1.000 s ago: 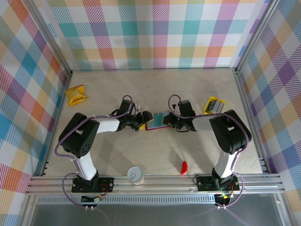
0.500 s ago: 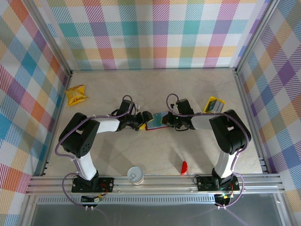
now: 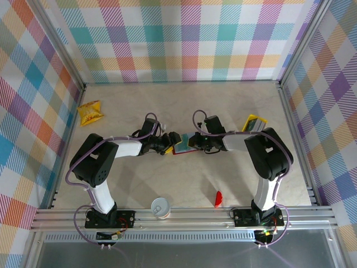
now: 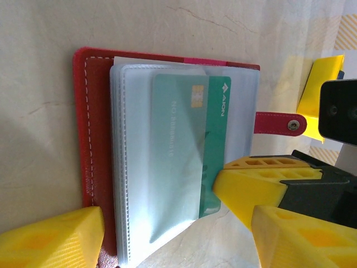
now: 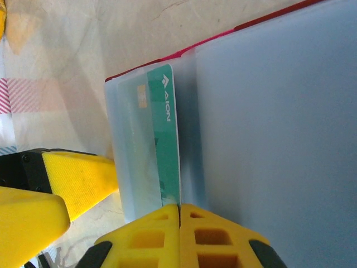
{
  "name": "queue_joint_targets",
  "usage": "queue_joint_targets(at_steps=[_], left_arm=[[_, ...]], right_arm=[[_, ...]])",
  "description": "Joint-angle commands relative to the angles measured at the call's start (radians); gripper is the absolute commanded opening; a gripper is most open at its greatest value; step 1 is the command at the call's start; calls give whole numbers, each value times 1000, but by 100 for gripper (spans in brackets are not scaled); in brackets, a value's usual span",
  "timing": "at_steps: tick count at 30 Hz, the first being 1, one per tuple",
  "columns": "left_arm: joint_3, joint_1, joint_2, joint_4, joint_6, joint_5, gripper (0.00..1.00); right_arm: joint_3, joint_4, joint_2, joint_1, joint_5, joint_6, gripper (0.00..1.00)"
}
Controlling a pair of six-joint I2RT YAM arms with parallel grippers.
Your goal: Put the credit cards into the card holder
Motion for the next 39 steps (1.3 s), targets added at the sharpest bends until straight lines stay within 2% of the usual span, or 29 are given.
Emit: queue_joint_targets(at_steps=[1, 23, 25, 28, 31, 35, 39], left_arm=[[-4, -7, 23, 39, -10, 28, 70], [-13, -6, 25, 56, -19, 31, 68], [-15, -7, 22, 56, -19, 27, 68], [-21, -6, 18, 56, -22, 18, 67], [-27, -5, 15, 61, -27, 14, 67], [-31, -4, 9, 64, -30, 14, 67], [-33, -4, -1, 59, -25, 11, 65]], right_arm=[[23, -44, 22, 17, -21, -20, 0], [101, -133, 50, 41, -29, -55, 0], [116, -161, 39, 41, -24, -66, 9], [137, -227, -4, 40, 20, -83, 31], [148, -299, -65, 31, 62, -96, 43], [141, -377, -135, 16, 114, -112, 46], [168, -444, -132, 14, 148, -162, 42]])
